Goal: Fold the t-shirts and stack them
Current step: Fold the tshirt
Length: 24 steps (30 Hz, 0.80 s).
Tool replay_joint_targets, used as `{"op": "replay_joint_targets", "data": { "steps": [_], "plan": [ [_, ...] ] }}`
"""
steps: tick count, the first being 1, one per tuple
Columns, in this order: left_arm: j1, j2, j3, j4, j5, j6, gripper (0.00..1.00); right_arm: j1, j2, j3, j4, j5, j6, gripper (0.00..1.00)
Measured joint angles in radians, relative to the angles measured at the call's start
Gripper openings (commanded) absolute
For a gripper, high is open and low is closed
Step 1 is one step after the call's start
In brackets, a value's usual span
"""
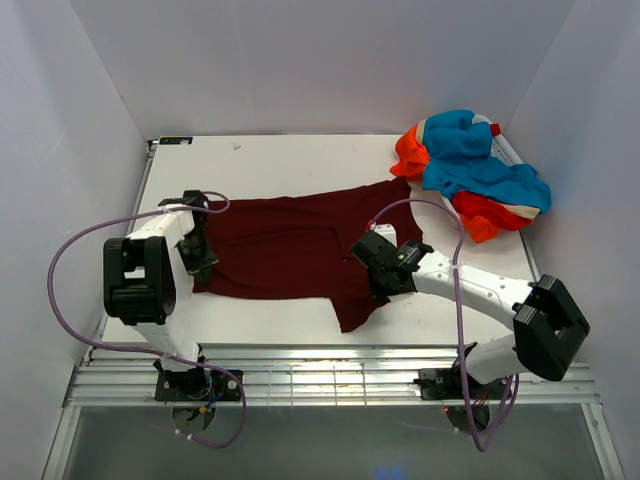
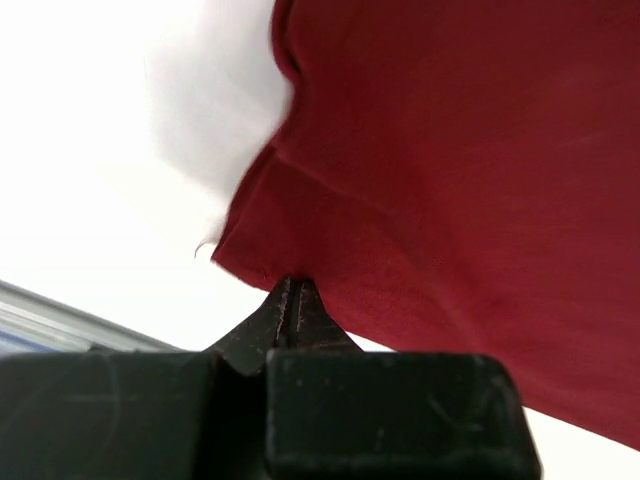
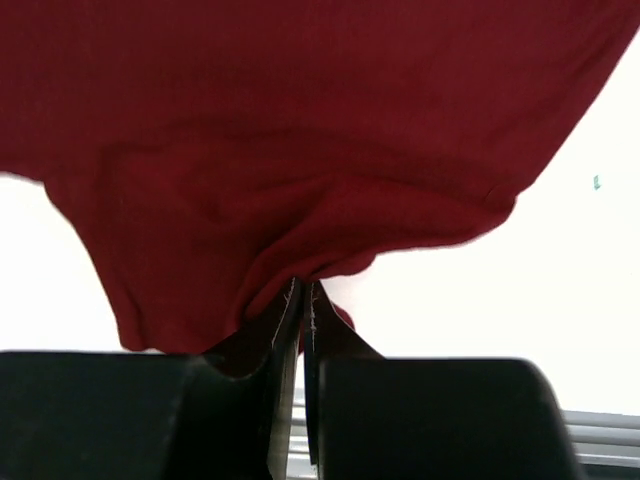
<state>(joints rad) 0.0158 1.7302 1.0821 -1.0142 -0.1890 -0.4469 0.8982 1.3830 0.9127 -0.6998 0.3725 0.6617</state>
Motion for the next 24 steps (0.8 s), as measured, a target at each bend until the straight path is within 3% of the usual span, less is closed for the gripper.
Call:
{"op": "replay_joint_targets", "data": {
  "steps": [13,24],
  "plan": [
    [0.002,0.178,0.269,-0.005,0.065,0.049,0.0,-0.195,0.203,0.227,-0.008,0.033,-0.205,0.08],
    [0.026,0.262,0.399,-0.056,0.137,0.081,0.0,-0.329,0.396,0.501,-0.005,0.038,-0.375,0.08]
  ]
}}
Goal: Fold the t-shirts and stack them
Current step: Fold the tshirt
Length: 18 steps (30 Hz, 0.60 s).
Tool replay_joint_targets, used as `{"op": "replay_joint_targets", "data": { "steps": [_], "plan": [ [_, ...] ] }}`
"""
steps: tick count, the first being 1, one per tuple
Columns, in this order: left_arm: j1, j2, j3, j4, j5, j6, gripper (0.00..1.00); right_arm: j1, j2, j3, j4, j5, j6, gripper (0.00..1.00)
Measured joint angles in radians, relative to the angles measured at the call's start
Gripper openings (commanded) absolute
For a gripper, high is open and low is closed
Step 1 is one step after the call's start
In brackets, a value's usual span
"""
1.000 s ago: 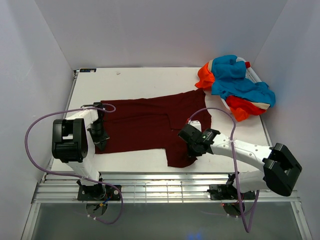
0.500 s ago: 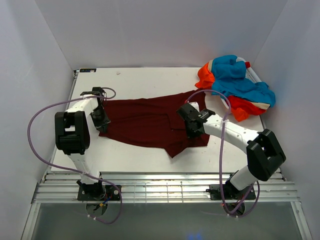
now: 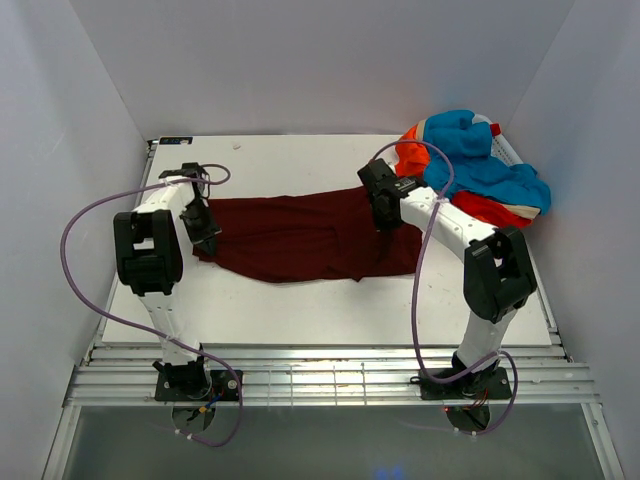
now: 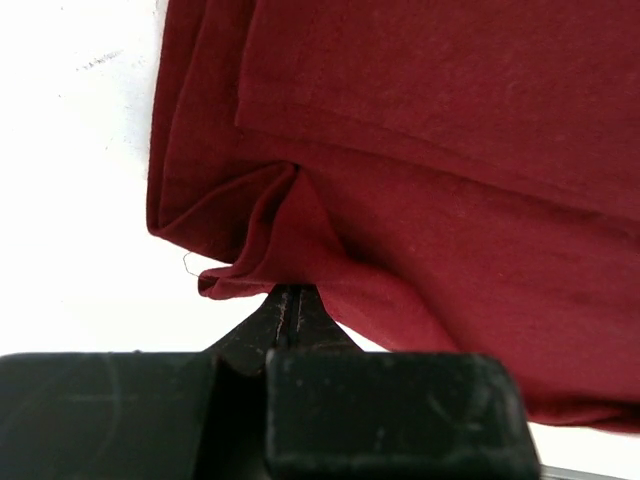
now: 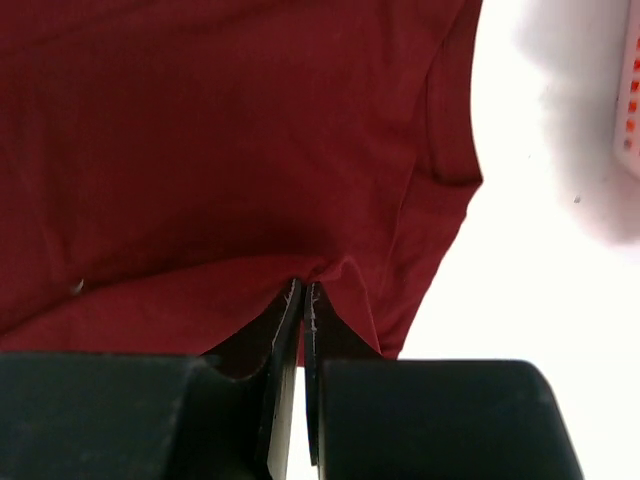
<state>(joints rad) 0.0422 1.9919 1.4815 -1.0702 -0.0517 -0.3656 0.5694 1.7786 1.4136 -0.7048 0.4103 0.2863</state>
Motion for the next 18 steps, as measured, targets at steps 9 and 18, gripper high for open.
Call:
{"op": "replay_joint_targets", "data": {
  "steps": [9,18],
  "plan": [
    [0.02,0.005,0.038,-0.031,0.034,0.007,0.0,-0.041,0.096,0.132,-0.008,-0.005,-0.074,0.08],
    [0.039,0.014,0.044,-0.049,0.07,0.01,0.0,-0.089,0.146,0.257,-0.034,-0.008,-0.112,0.08]
  ]
}}
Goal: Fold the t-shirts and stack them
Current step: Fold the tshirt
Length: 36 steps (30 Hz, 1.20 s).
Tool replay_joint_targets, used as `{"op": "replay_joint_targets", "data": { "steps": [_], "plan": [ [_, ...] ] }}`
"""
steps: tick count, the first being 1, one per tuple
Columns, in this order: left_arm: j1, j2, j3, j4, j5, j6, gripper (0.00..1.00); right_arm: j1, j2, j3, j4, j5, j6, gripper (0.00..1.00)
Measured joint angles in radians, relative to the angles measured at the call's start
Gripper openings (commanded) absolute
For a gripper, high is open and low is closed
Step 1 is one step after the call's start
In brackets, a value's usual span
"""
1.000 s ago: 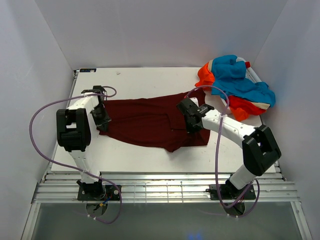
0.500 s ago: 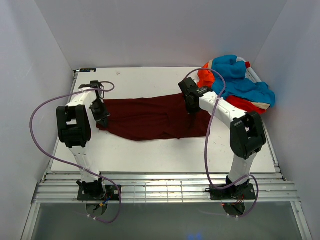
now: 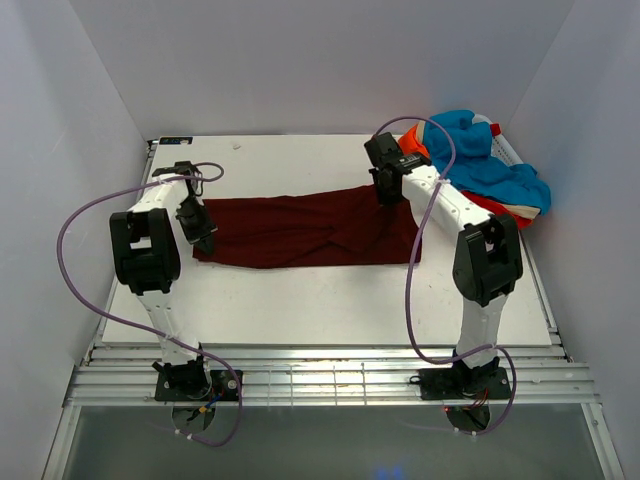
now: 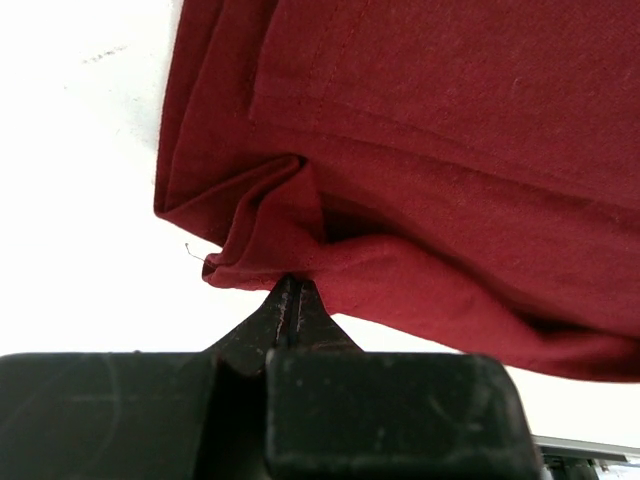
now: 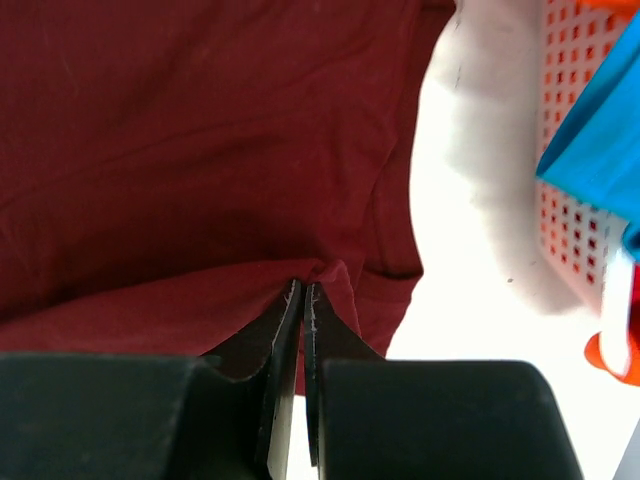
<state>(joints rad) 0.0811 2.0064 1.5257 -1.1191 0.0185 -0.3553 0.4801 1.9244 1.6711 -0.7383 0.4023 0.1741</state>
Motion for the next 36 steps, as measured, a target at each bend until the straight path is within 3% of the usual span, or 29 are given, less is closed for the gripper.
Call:
{"op": "replay_joint_targets", "data": {
  "steps": [19,22,30,36],
  "plan": [
    [0.016,0.073,0.082,-0.024,0.061,0.008,0.0,-0.048,0.097,0.042,-0.024,-0.005,-0.032,0.08],
    [0.016,0.107,0.13,-0.029,0.065,0.01,0.06,-0.048,0.102,0.042,-0.023,-0.005,-0.035,0.08],
    [0.016,0.13,0.185,-0.035,0.067,0.014,0.09,-0.048,0.156,0.042,-0.023,-0.005,-0.041,0.08],
    [0.016,0.133,0.19,-0.042,0.04,0.016,0.24,-0.048,0.169,0.042,-0.022,-0.005,-0.046,0.08]
  ]
}}
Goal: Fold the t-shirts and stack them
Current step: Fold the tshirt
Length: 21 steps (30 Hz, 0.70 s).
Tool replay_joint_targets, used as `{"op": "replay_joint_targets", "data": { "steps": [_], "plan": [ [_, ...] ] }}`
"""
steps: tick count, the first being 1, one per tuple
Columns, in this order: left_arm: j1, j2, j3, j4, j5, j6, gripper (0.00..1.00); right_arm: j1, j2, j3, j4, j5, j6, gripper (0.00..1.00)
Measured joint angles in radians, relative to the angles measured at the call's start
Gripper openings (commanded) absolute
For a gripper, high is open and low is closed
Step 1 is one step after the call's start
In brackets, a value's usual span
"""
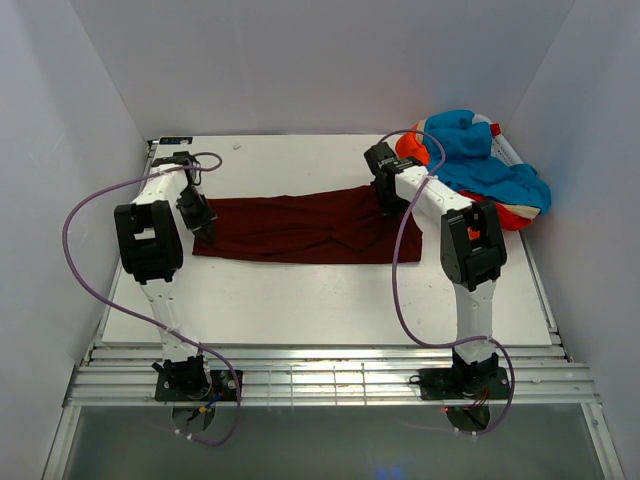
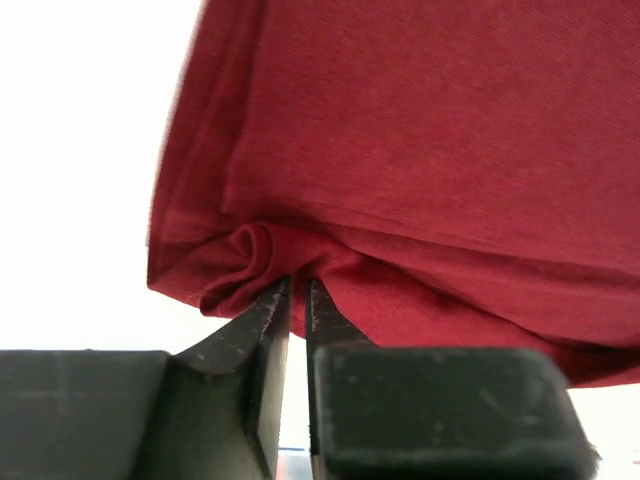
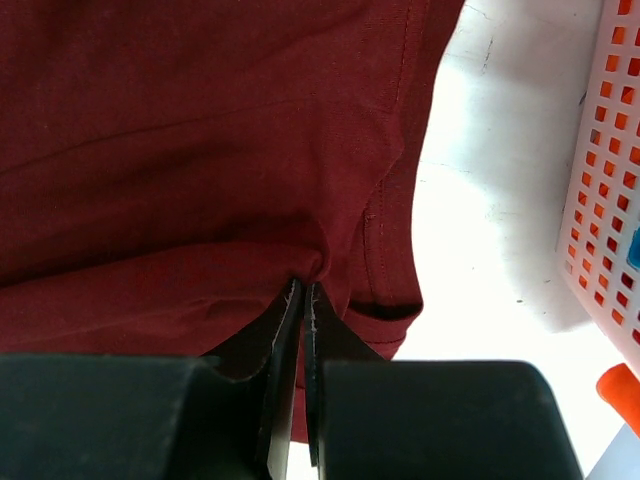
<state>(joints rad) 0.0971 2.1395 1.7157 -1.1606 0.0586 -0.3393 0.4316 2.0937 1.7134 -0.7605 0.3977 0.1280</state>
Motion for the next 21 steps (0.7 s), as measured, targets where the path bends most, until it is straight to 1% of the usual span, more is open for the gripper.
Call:
{"op": "replay_joint_targets", "data": {
  "steps": [1,2,3,4,5,8,9,13,16,21],
  "plan": [
    [0.0,0.0,0.001,0.0,-0.013,-0.003,0.3,0.0,0.0,0.0,0.0,0.0,0.0,0.08],
    [0.0,0.0,0.002,0.0,-0.029,-0.006,0.33,0.0,0.001,0.0,0.0,0.0,0.0,0.09],
    [0.0,0.0,0.002,0.002,-0.048,-0.01,0.35,0.0,0.002,0.0,0.001,0.0,0.0,0.13],
    [0.0,-0.002,0.002,0.006,-0.071,-0.016,0.38,0.0,0.003,0.0,0.001,0.0,0.001,0.19],
    [0.0,-0.005,0.002,0.011,-0.087,-0.021,0.42,0.0,0.004,0.0,0.002,0.001,0.002,0.31],
    [0.0,-0.042,-0.002,0.043,-0.147,-0.035,0.44,0.0,0.008,0.0,0.005,0.004,0.0,0.45],
    [0.001,-0.064,-0.008,0.06,-0.163,-0.036,0.45,0.0,0.008,0.0,0.008,0.004,0.0,0.48],
    [0.003,-0.192,-0.044,0.108,-0.206,-0.036,0.44,0.0,0.001,-0.013,0.043,0.013,-0.009,0.49],
    [0.005,-0.274,-0.093,0.131,-0.22,-0.035,0.42,0.0,-0.036,-0.05,0.067,0.018,-0.018,0.49],
    [0.005,-0.288,-0.21,0.145,-0.235,-0.035,0.4,0.011,-0.184,-0.164,0.109,0.014,-0.03,0.49]
  ]
}}
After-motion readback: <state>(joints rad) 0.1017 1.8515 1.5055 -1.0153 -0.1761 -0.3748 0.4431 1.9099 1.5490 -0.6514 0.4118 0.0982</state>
